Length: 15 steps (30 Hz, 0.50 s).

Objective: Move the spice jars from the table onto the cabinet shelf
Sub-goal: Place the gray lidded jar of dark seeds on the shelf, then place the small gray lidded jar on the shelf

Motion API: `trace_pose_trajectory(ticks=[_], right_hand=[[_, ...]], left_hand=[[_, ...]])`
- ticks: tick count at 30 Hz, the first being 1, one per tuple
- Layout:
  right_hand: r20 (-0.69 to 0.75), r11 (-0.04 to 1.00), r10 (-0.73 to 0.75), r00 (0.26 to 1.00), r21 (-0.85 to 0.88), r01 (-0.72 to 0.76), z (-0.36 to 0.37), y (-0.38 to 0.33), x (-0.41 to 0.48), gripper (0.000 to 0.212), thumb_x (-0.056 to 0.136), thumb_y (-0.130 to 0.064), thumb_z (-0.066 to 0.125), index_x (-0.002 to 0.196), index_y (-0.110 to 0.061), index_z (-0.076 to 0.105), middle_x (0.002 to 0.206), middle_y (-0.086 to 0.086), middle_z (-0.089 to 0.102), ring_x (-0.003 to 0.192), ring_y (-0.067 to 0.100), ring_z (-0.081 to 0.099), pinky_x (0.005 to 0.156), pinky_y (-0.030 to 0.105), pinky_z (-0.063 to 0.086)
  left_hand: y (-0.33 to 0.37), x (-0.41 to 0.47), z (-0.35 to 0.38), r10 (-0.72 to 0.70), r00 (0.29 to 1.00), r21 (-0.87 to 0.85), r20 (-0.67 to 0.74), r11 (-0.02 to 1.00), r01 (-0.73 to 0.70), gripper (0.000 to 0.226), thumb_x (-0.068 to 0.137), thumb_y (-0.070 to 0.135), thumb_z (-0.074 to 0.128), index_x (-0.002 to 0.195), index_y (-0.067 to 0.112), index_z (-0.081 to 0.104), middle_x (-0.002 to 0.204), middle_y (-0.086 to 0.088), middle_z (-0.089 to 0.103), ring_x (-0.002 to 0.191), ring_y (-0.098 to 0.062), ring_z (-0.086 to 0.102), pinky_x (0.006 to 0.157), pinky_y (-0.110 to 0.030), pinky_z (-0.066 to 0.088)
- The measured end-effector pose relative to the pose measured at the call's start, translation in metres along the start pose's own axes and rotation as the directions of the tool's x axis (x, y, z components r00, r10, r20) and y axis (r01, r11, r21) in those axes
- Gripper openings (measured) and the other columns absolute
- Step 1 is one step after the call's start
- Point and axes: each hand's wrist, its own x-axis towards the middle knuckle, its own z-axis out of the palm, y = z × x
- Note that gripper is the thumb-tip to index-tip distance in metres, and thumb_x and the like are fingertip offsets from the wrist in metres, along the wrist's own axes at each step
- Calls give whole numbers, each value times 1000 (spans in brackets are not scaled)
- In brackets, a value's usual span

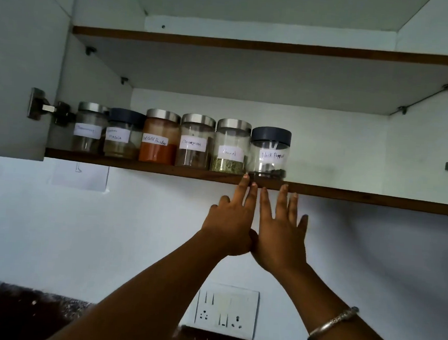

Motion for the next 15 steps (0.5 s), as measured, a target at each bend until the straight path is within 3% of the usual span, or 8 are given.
trace_pose_trajectory(ticks=[5, 9, 11, 15], right_hand=[[239, 996, -76, 968, 72, 60, 43, -30, -52, 88, 90, -49, 47, 146, -23, -16, 155, 11, -22, 140, 35, -24, 113, 56, 3], [441, 987, -85, 894, 162, 14, 80, -58, -99, 89, 88, -48, 51, 147, -25, -12, 156, 11, -17, 141, 34, -22, 113, 56, 5], [480, 983, -119, 869, 180, 36, 96, -67, -115, 90, 87, -49, 53, 147, -25, -11, 156, 11, -16, 140, 34, -22, 112, 57, 6], [588, 982, -150, 795, 182, 50, 141, -94, -161, 93, 85, -51, 54, 147, -24, -9, 157, 12, -10, 140, 37, -20, 110, 62, 10]], left_hand=[[-36, -60, 49, -11, 982, -9, 190, 1000, 13, 103, 81, 33, 63, 147, 18, -14, 154, -8, -24, 131, -37, 33, 98, -45, 40], [-69, -119, 87, -51, 919, 27, 392, 999, 44, 101, 82, 39, 61, 147, 16, -13, 155, -12, -20, 130, -38, 34, 97, -46, 40], [-82, -140, 100, -67, 904, 14, 423, 998, 68, 99, 83, 39, 60, 148, 17, -10, 156, -12, -16, 131, -40, 32, 98, -49, 39], [-110, -193, 139, -15, 828, -13, 560, 1000, 27, 80, 87, 40, 56, 148, 18, 10, 157, -12, -4, 142, -42, 7, 109, -56, 28]])
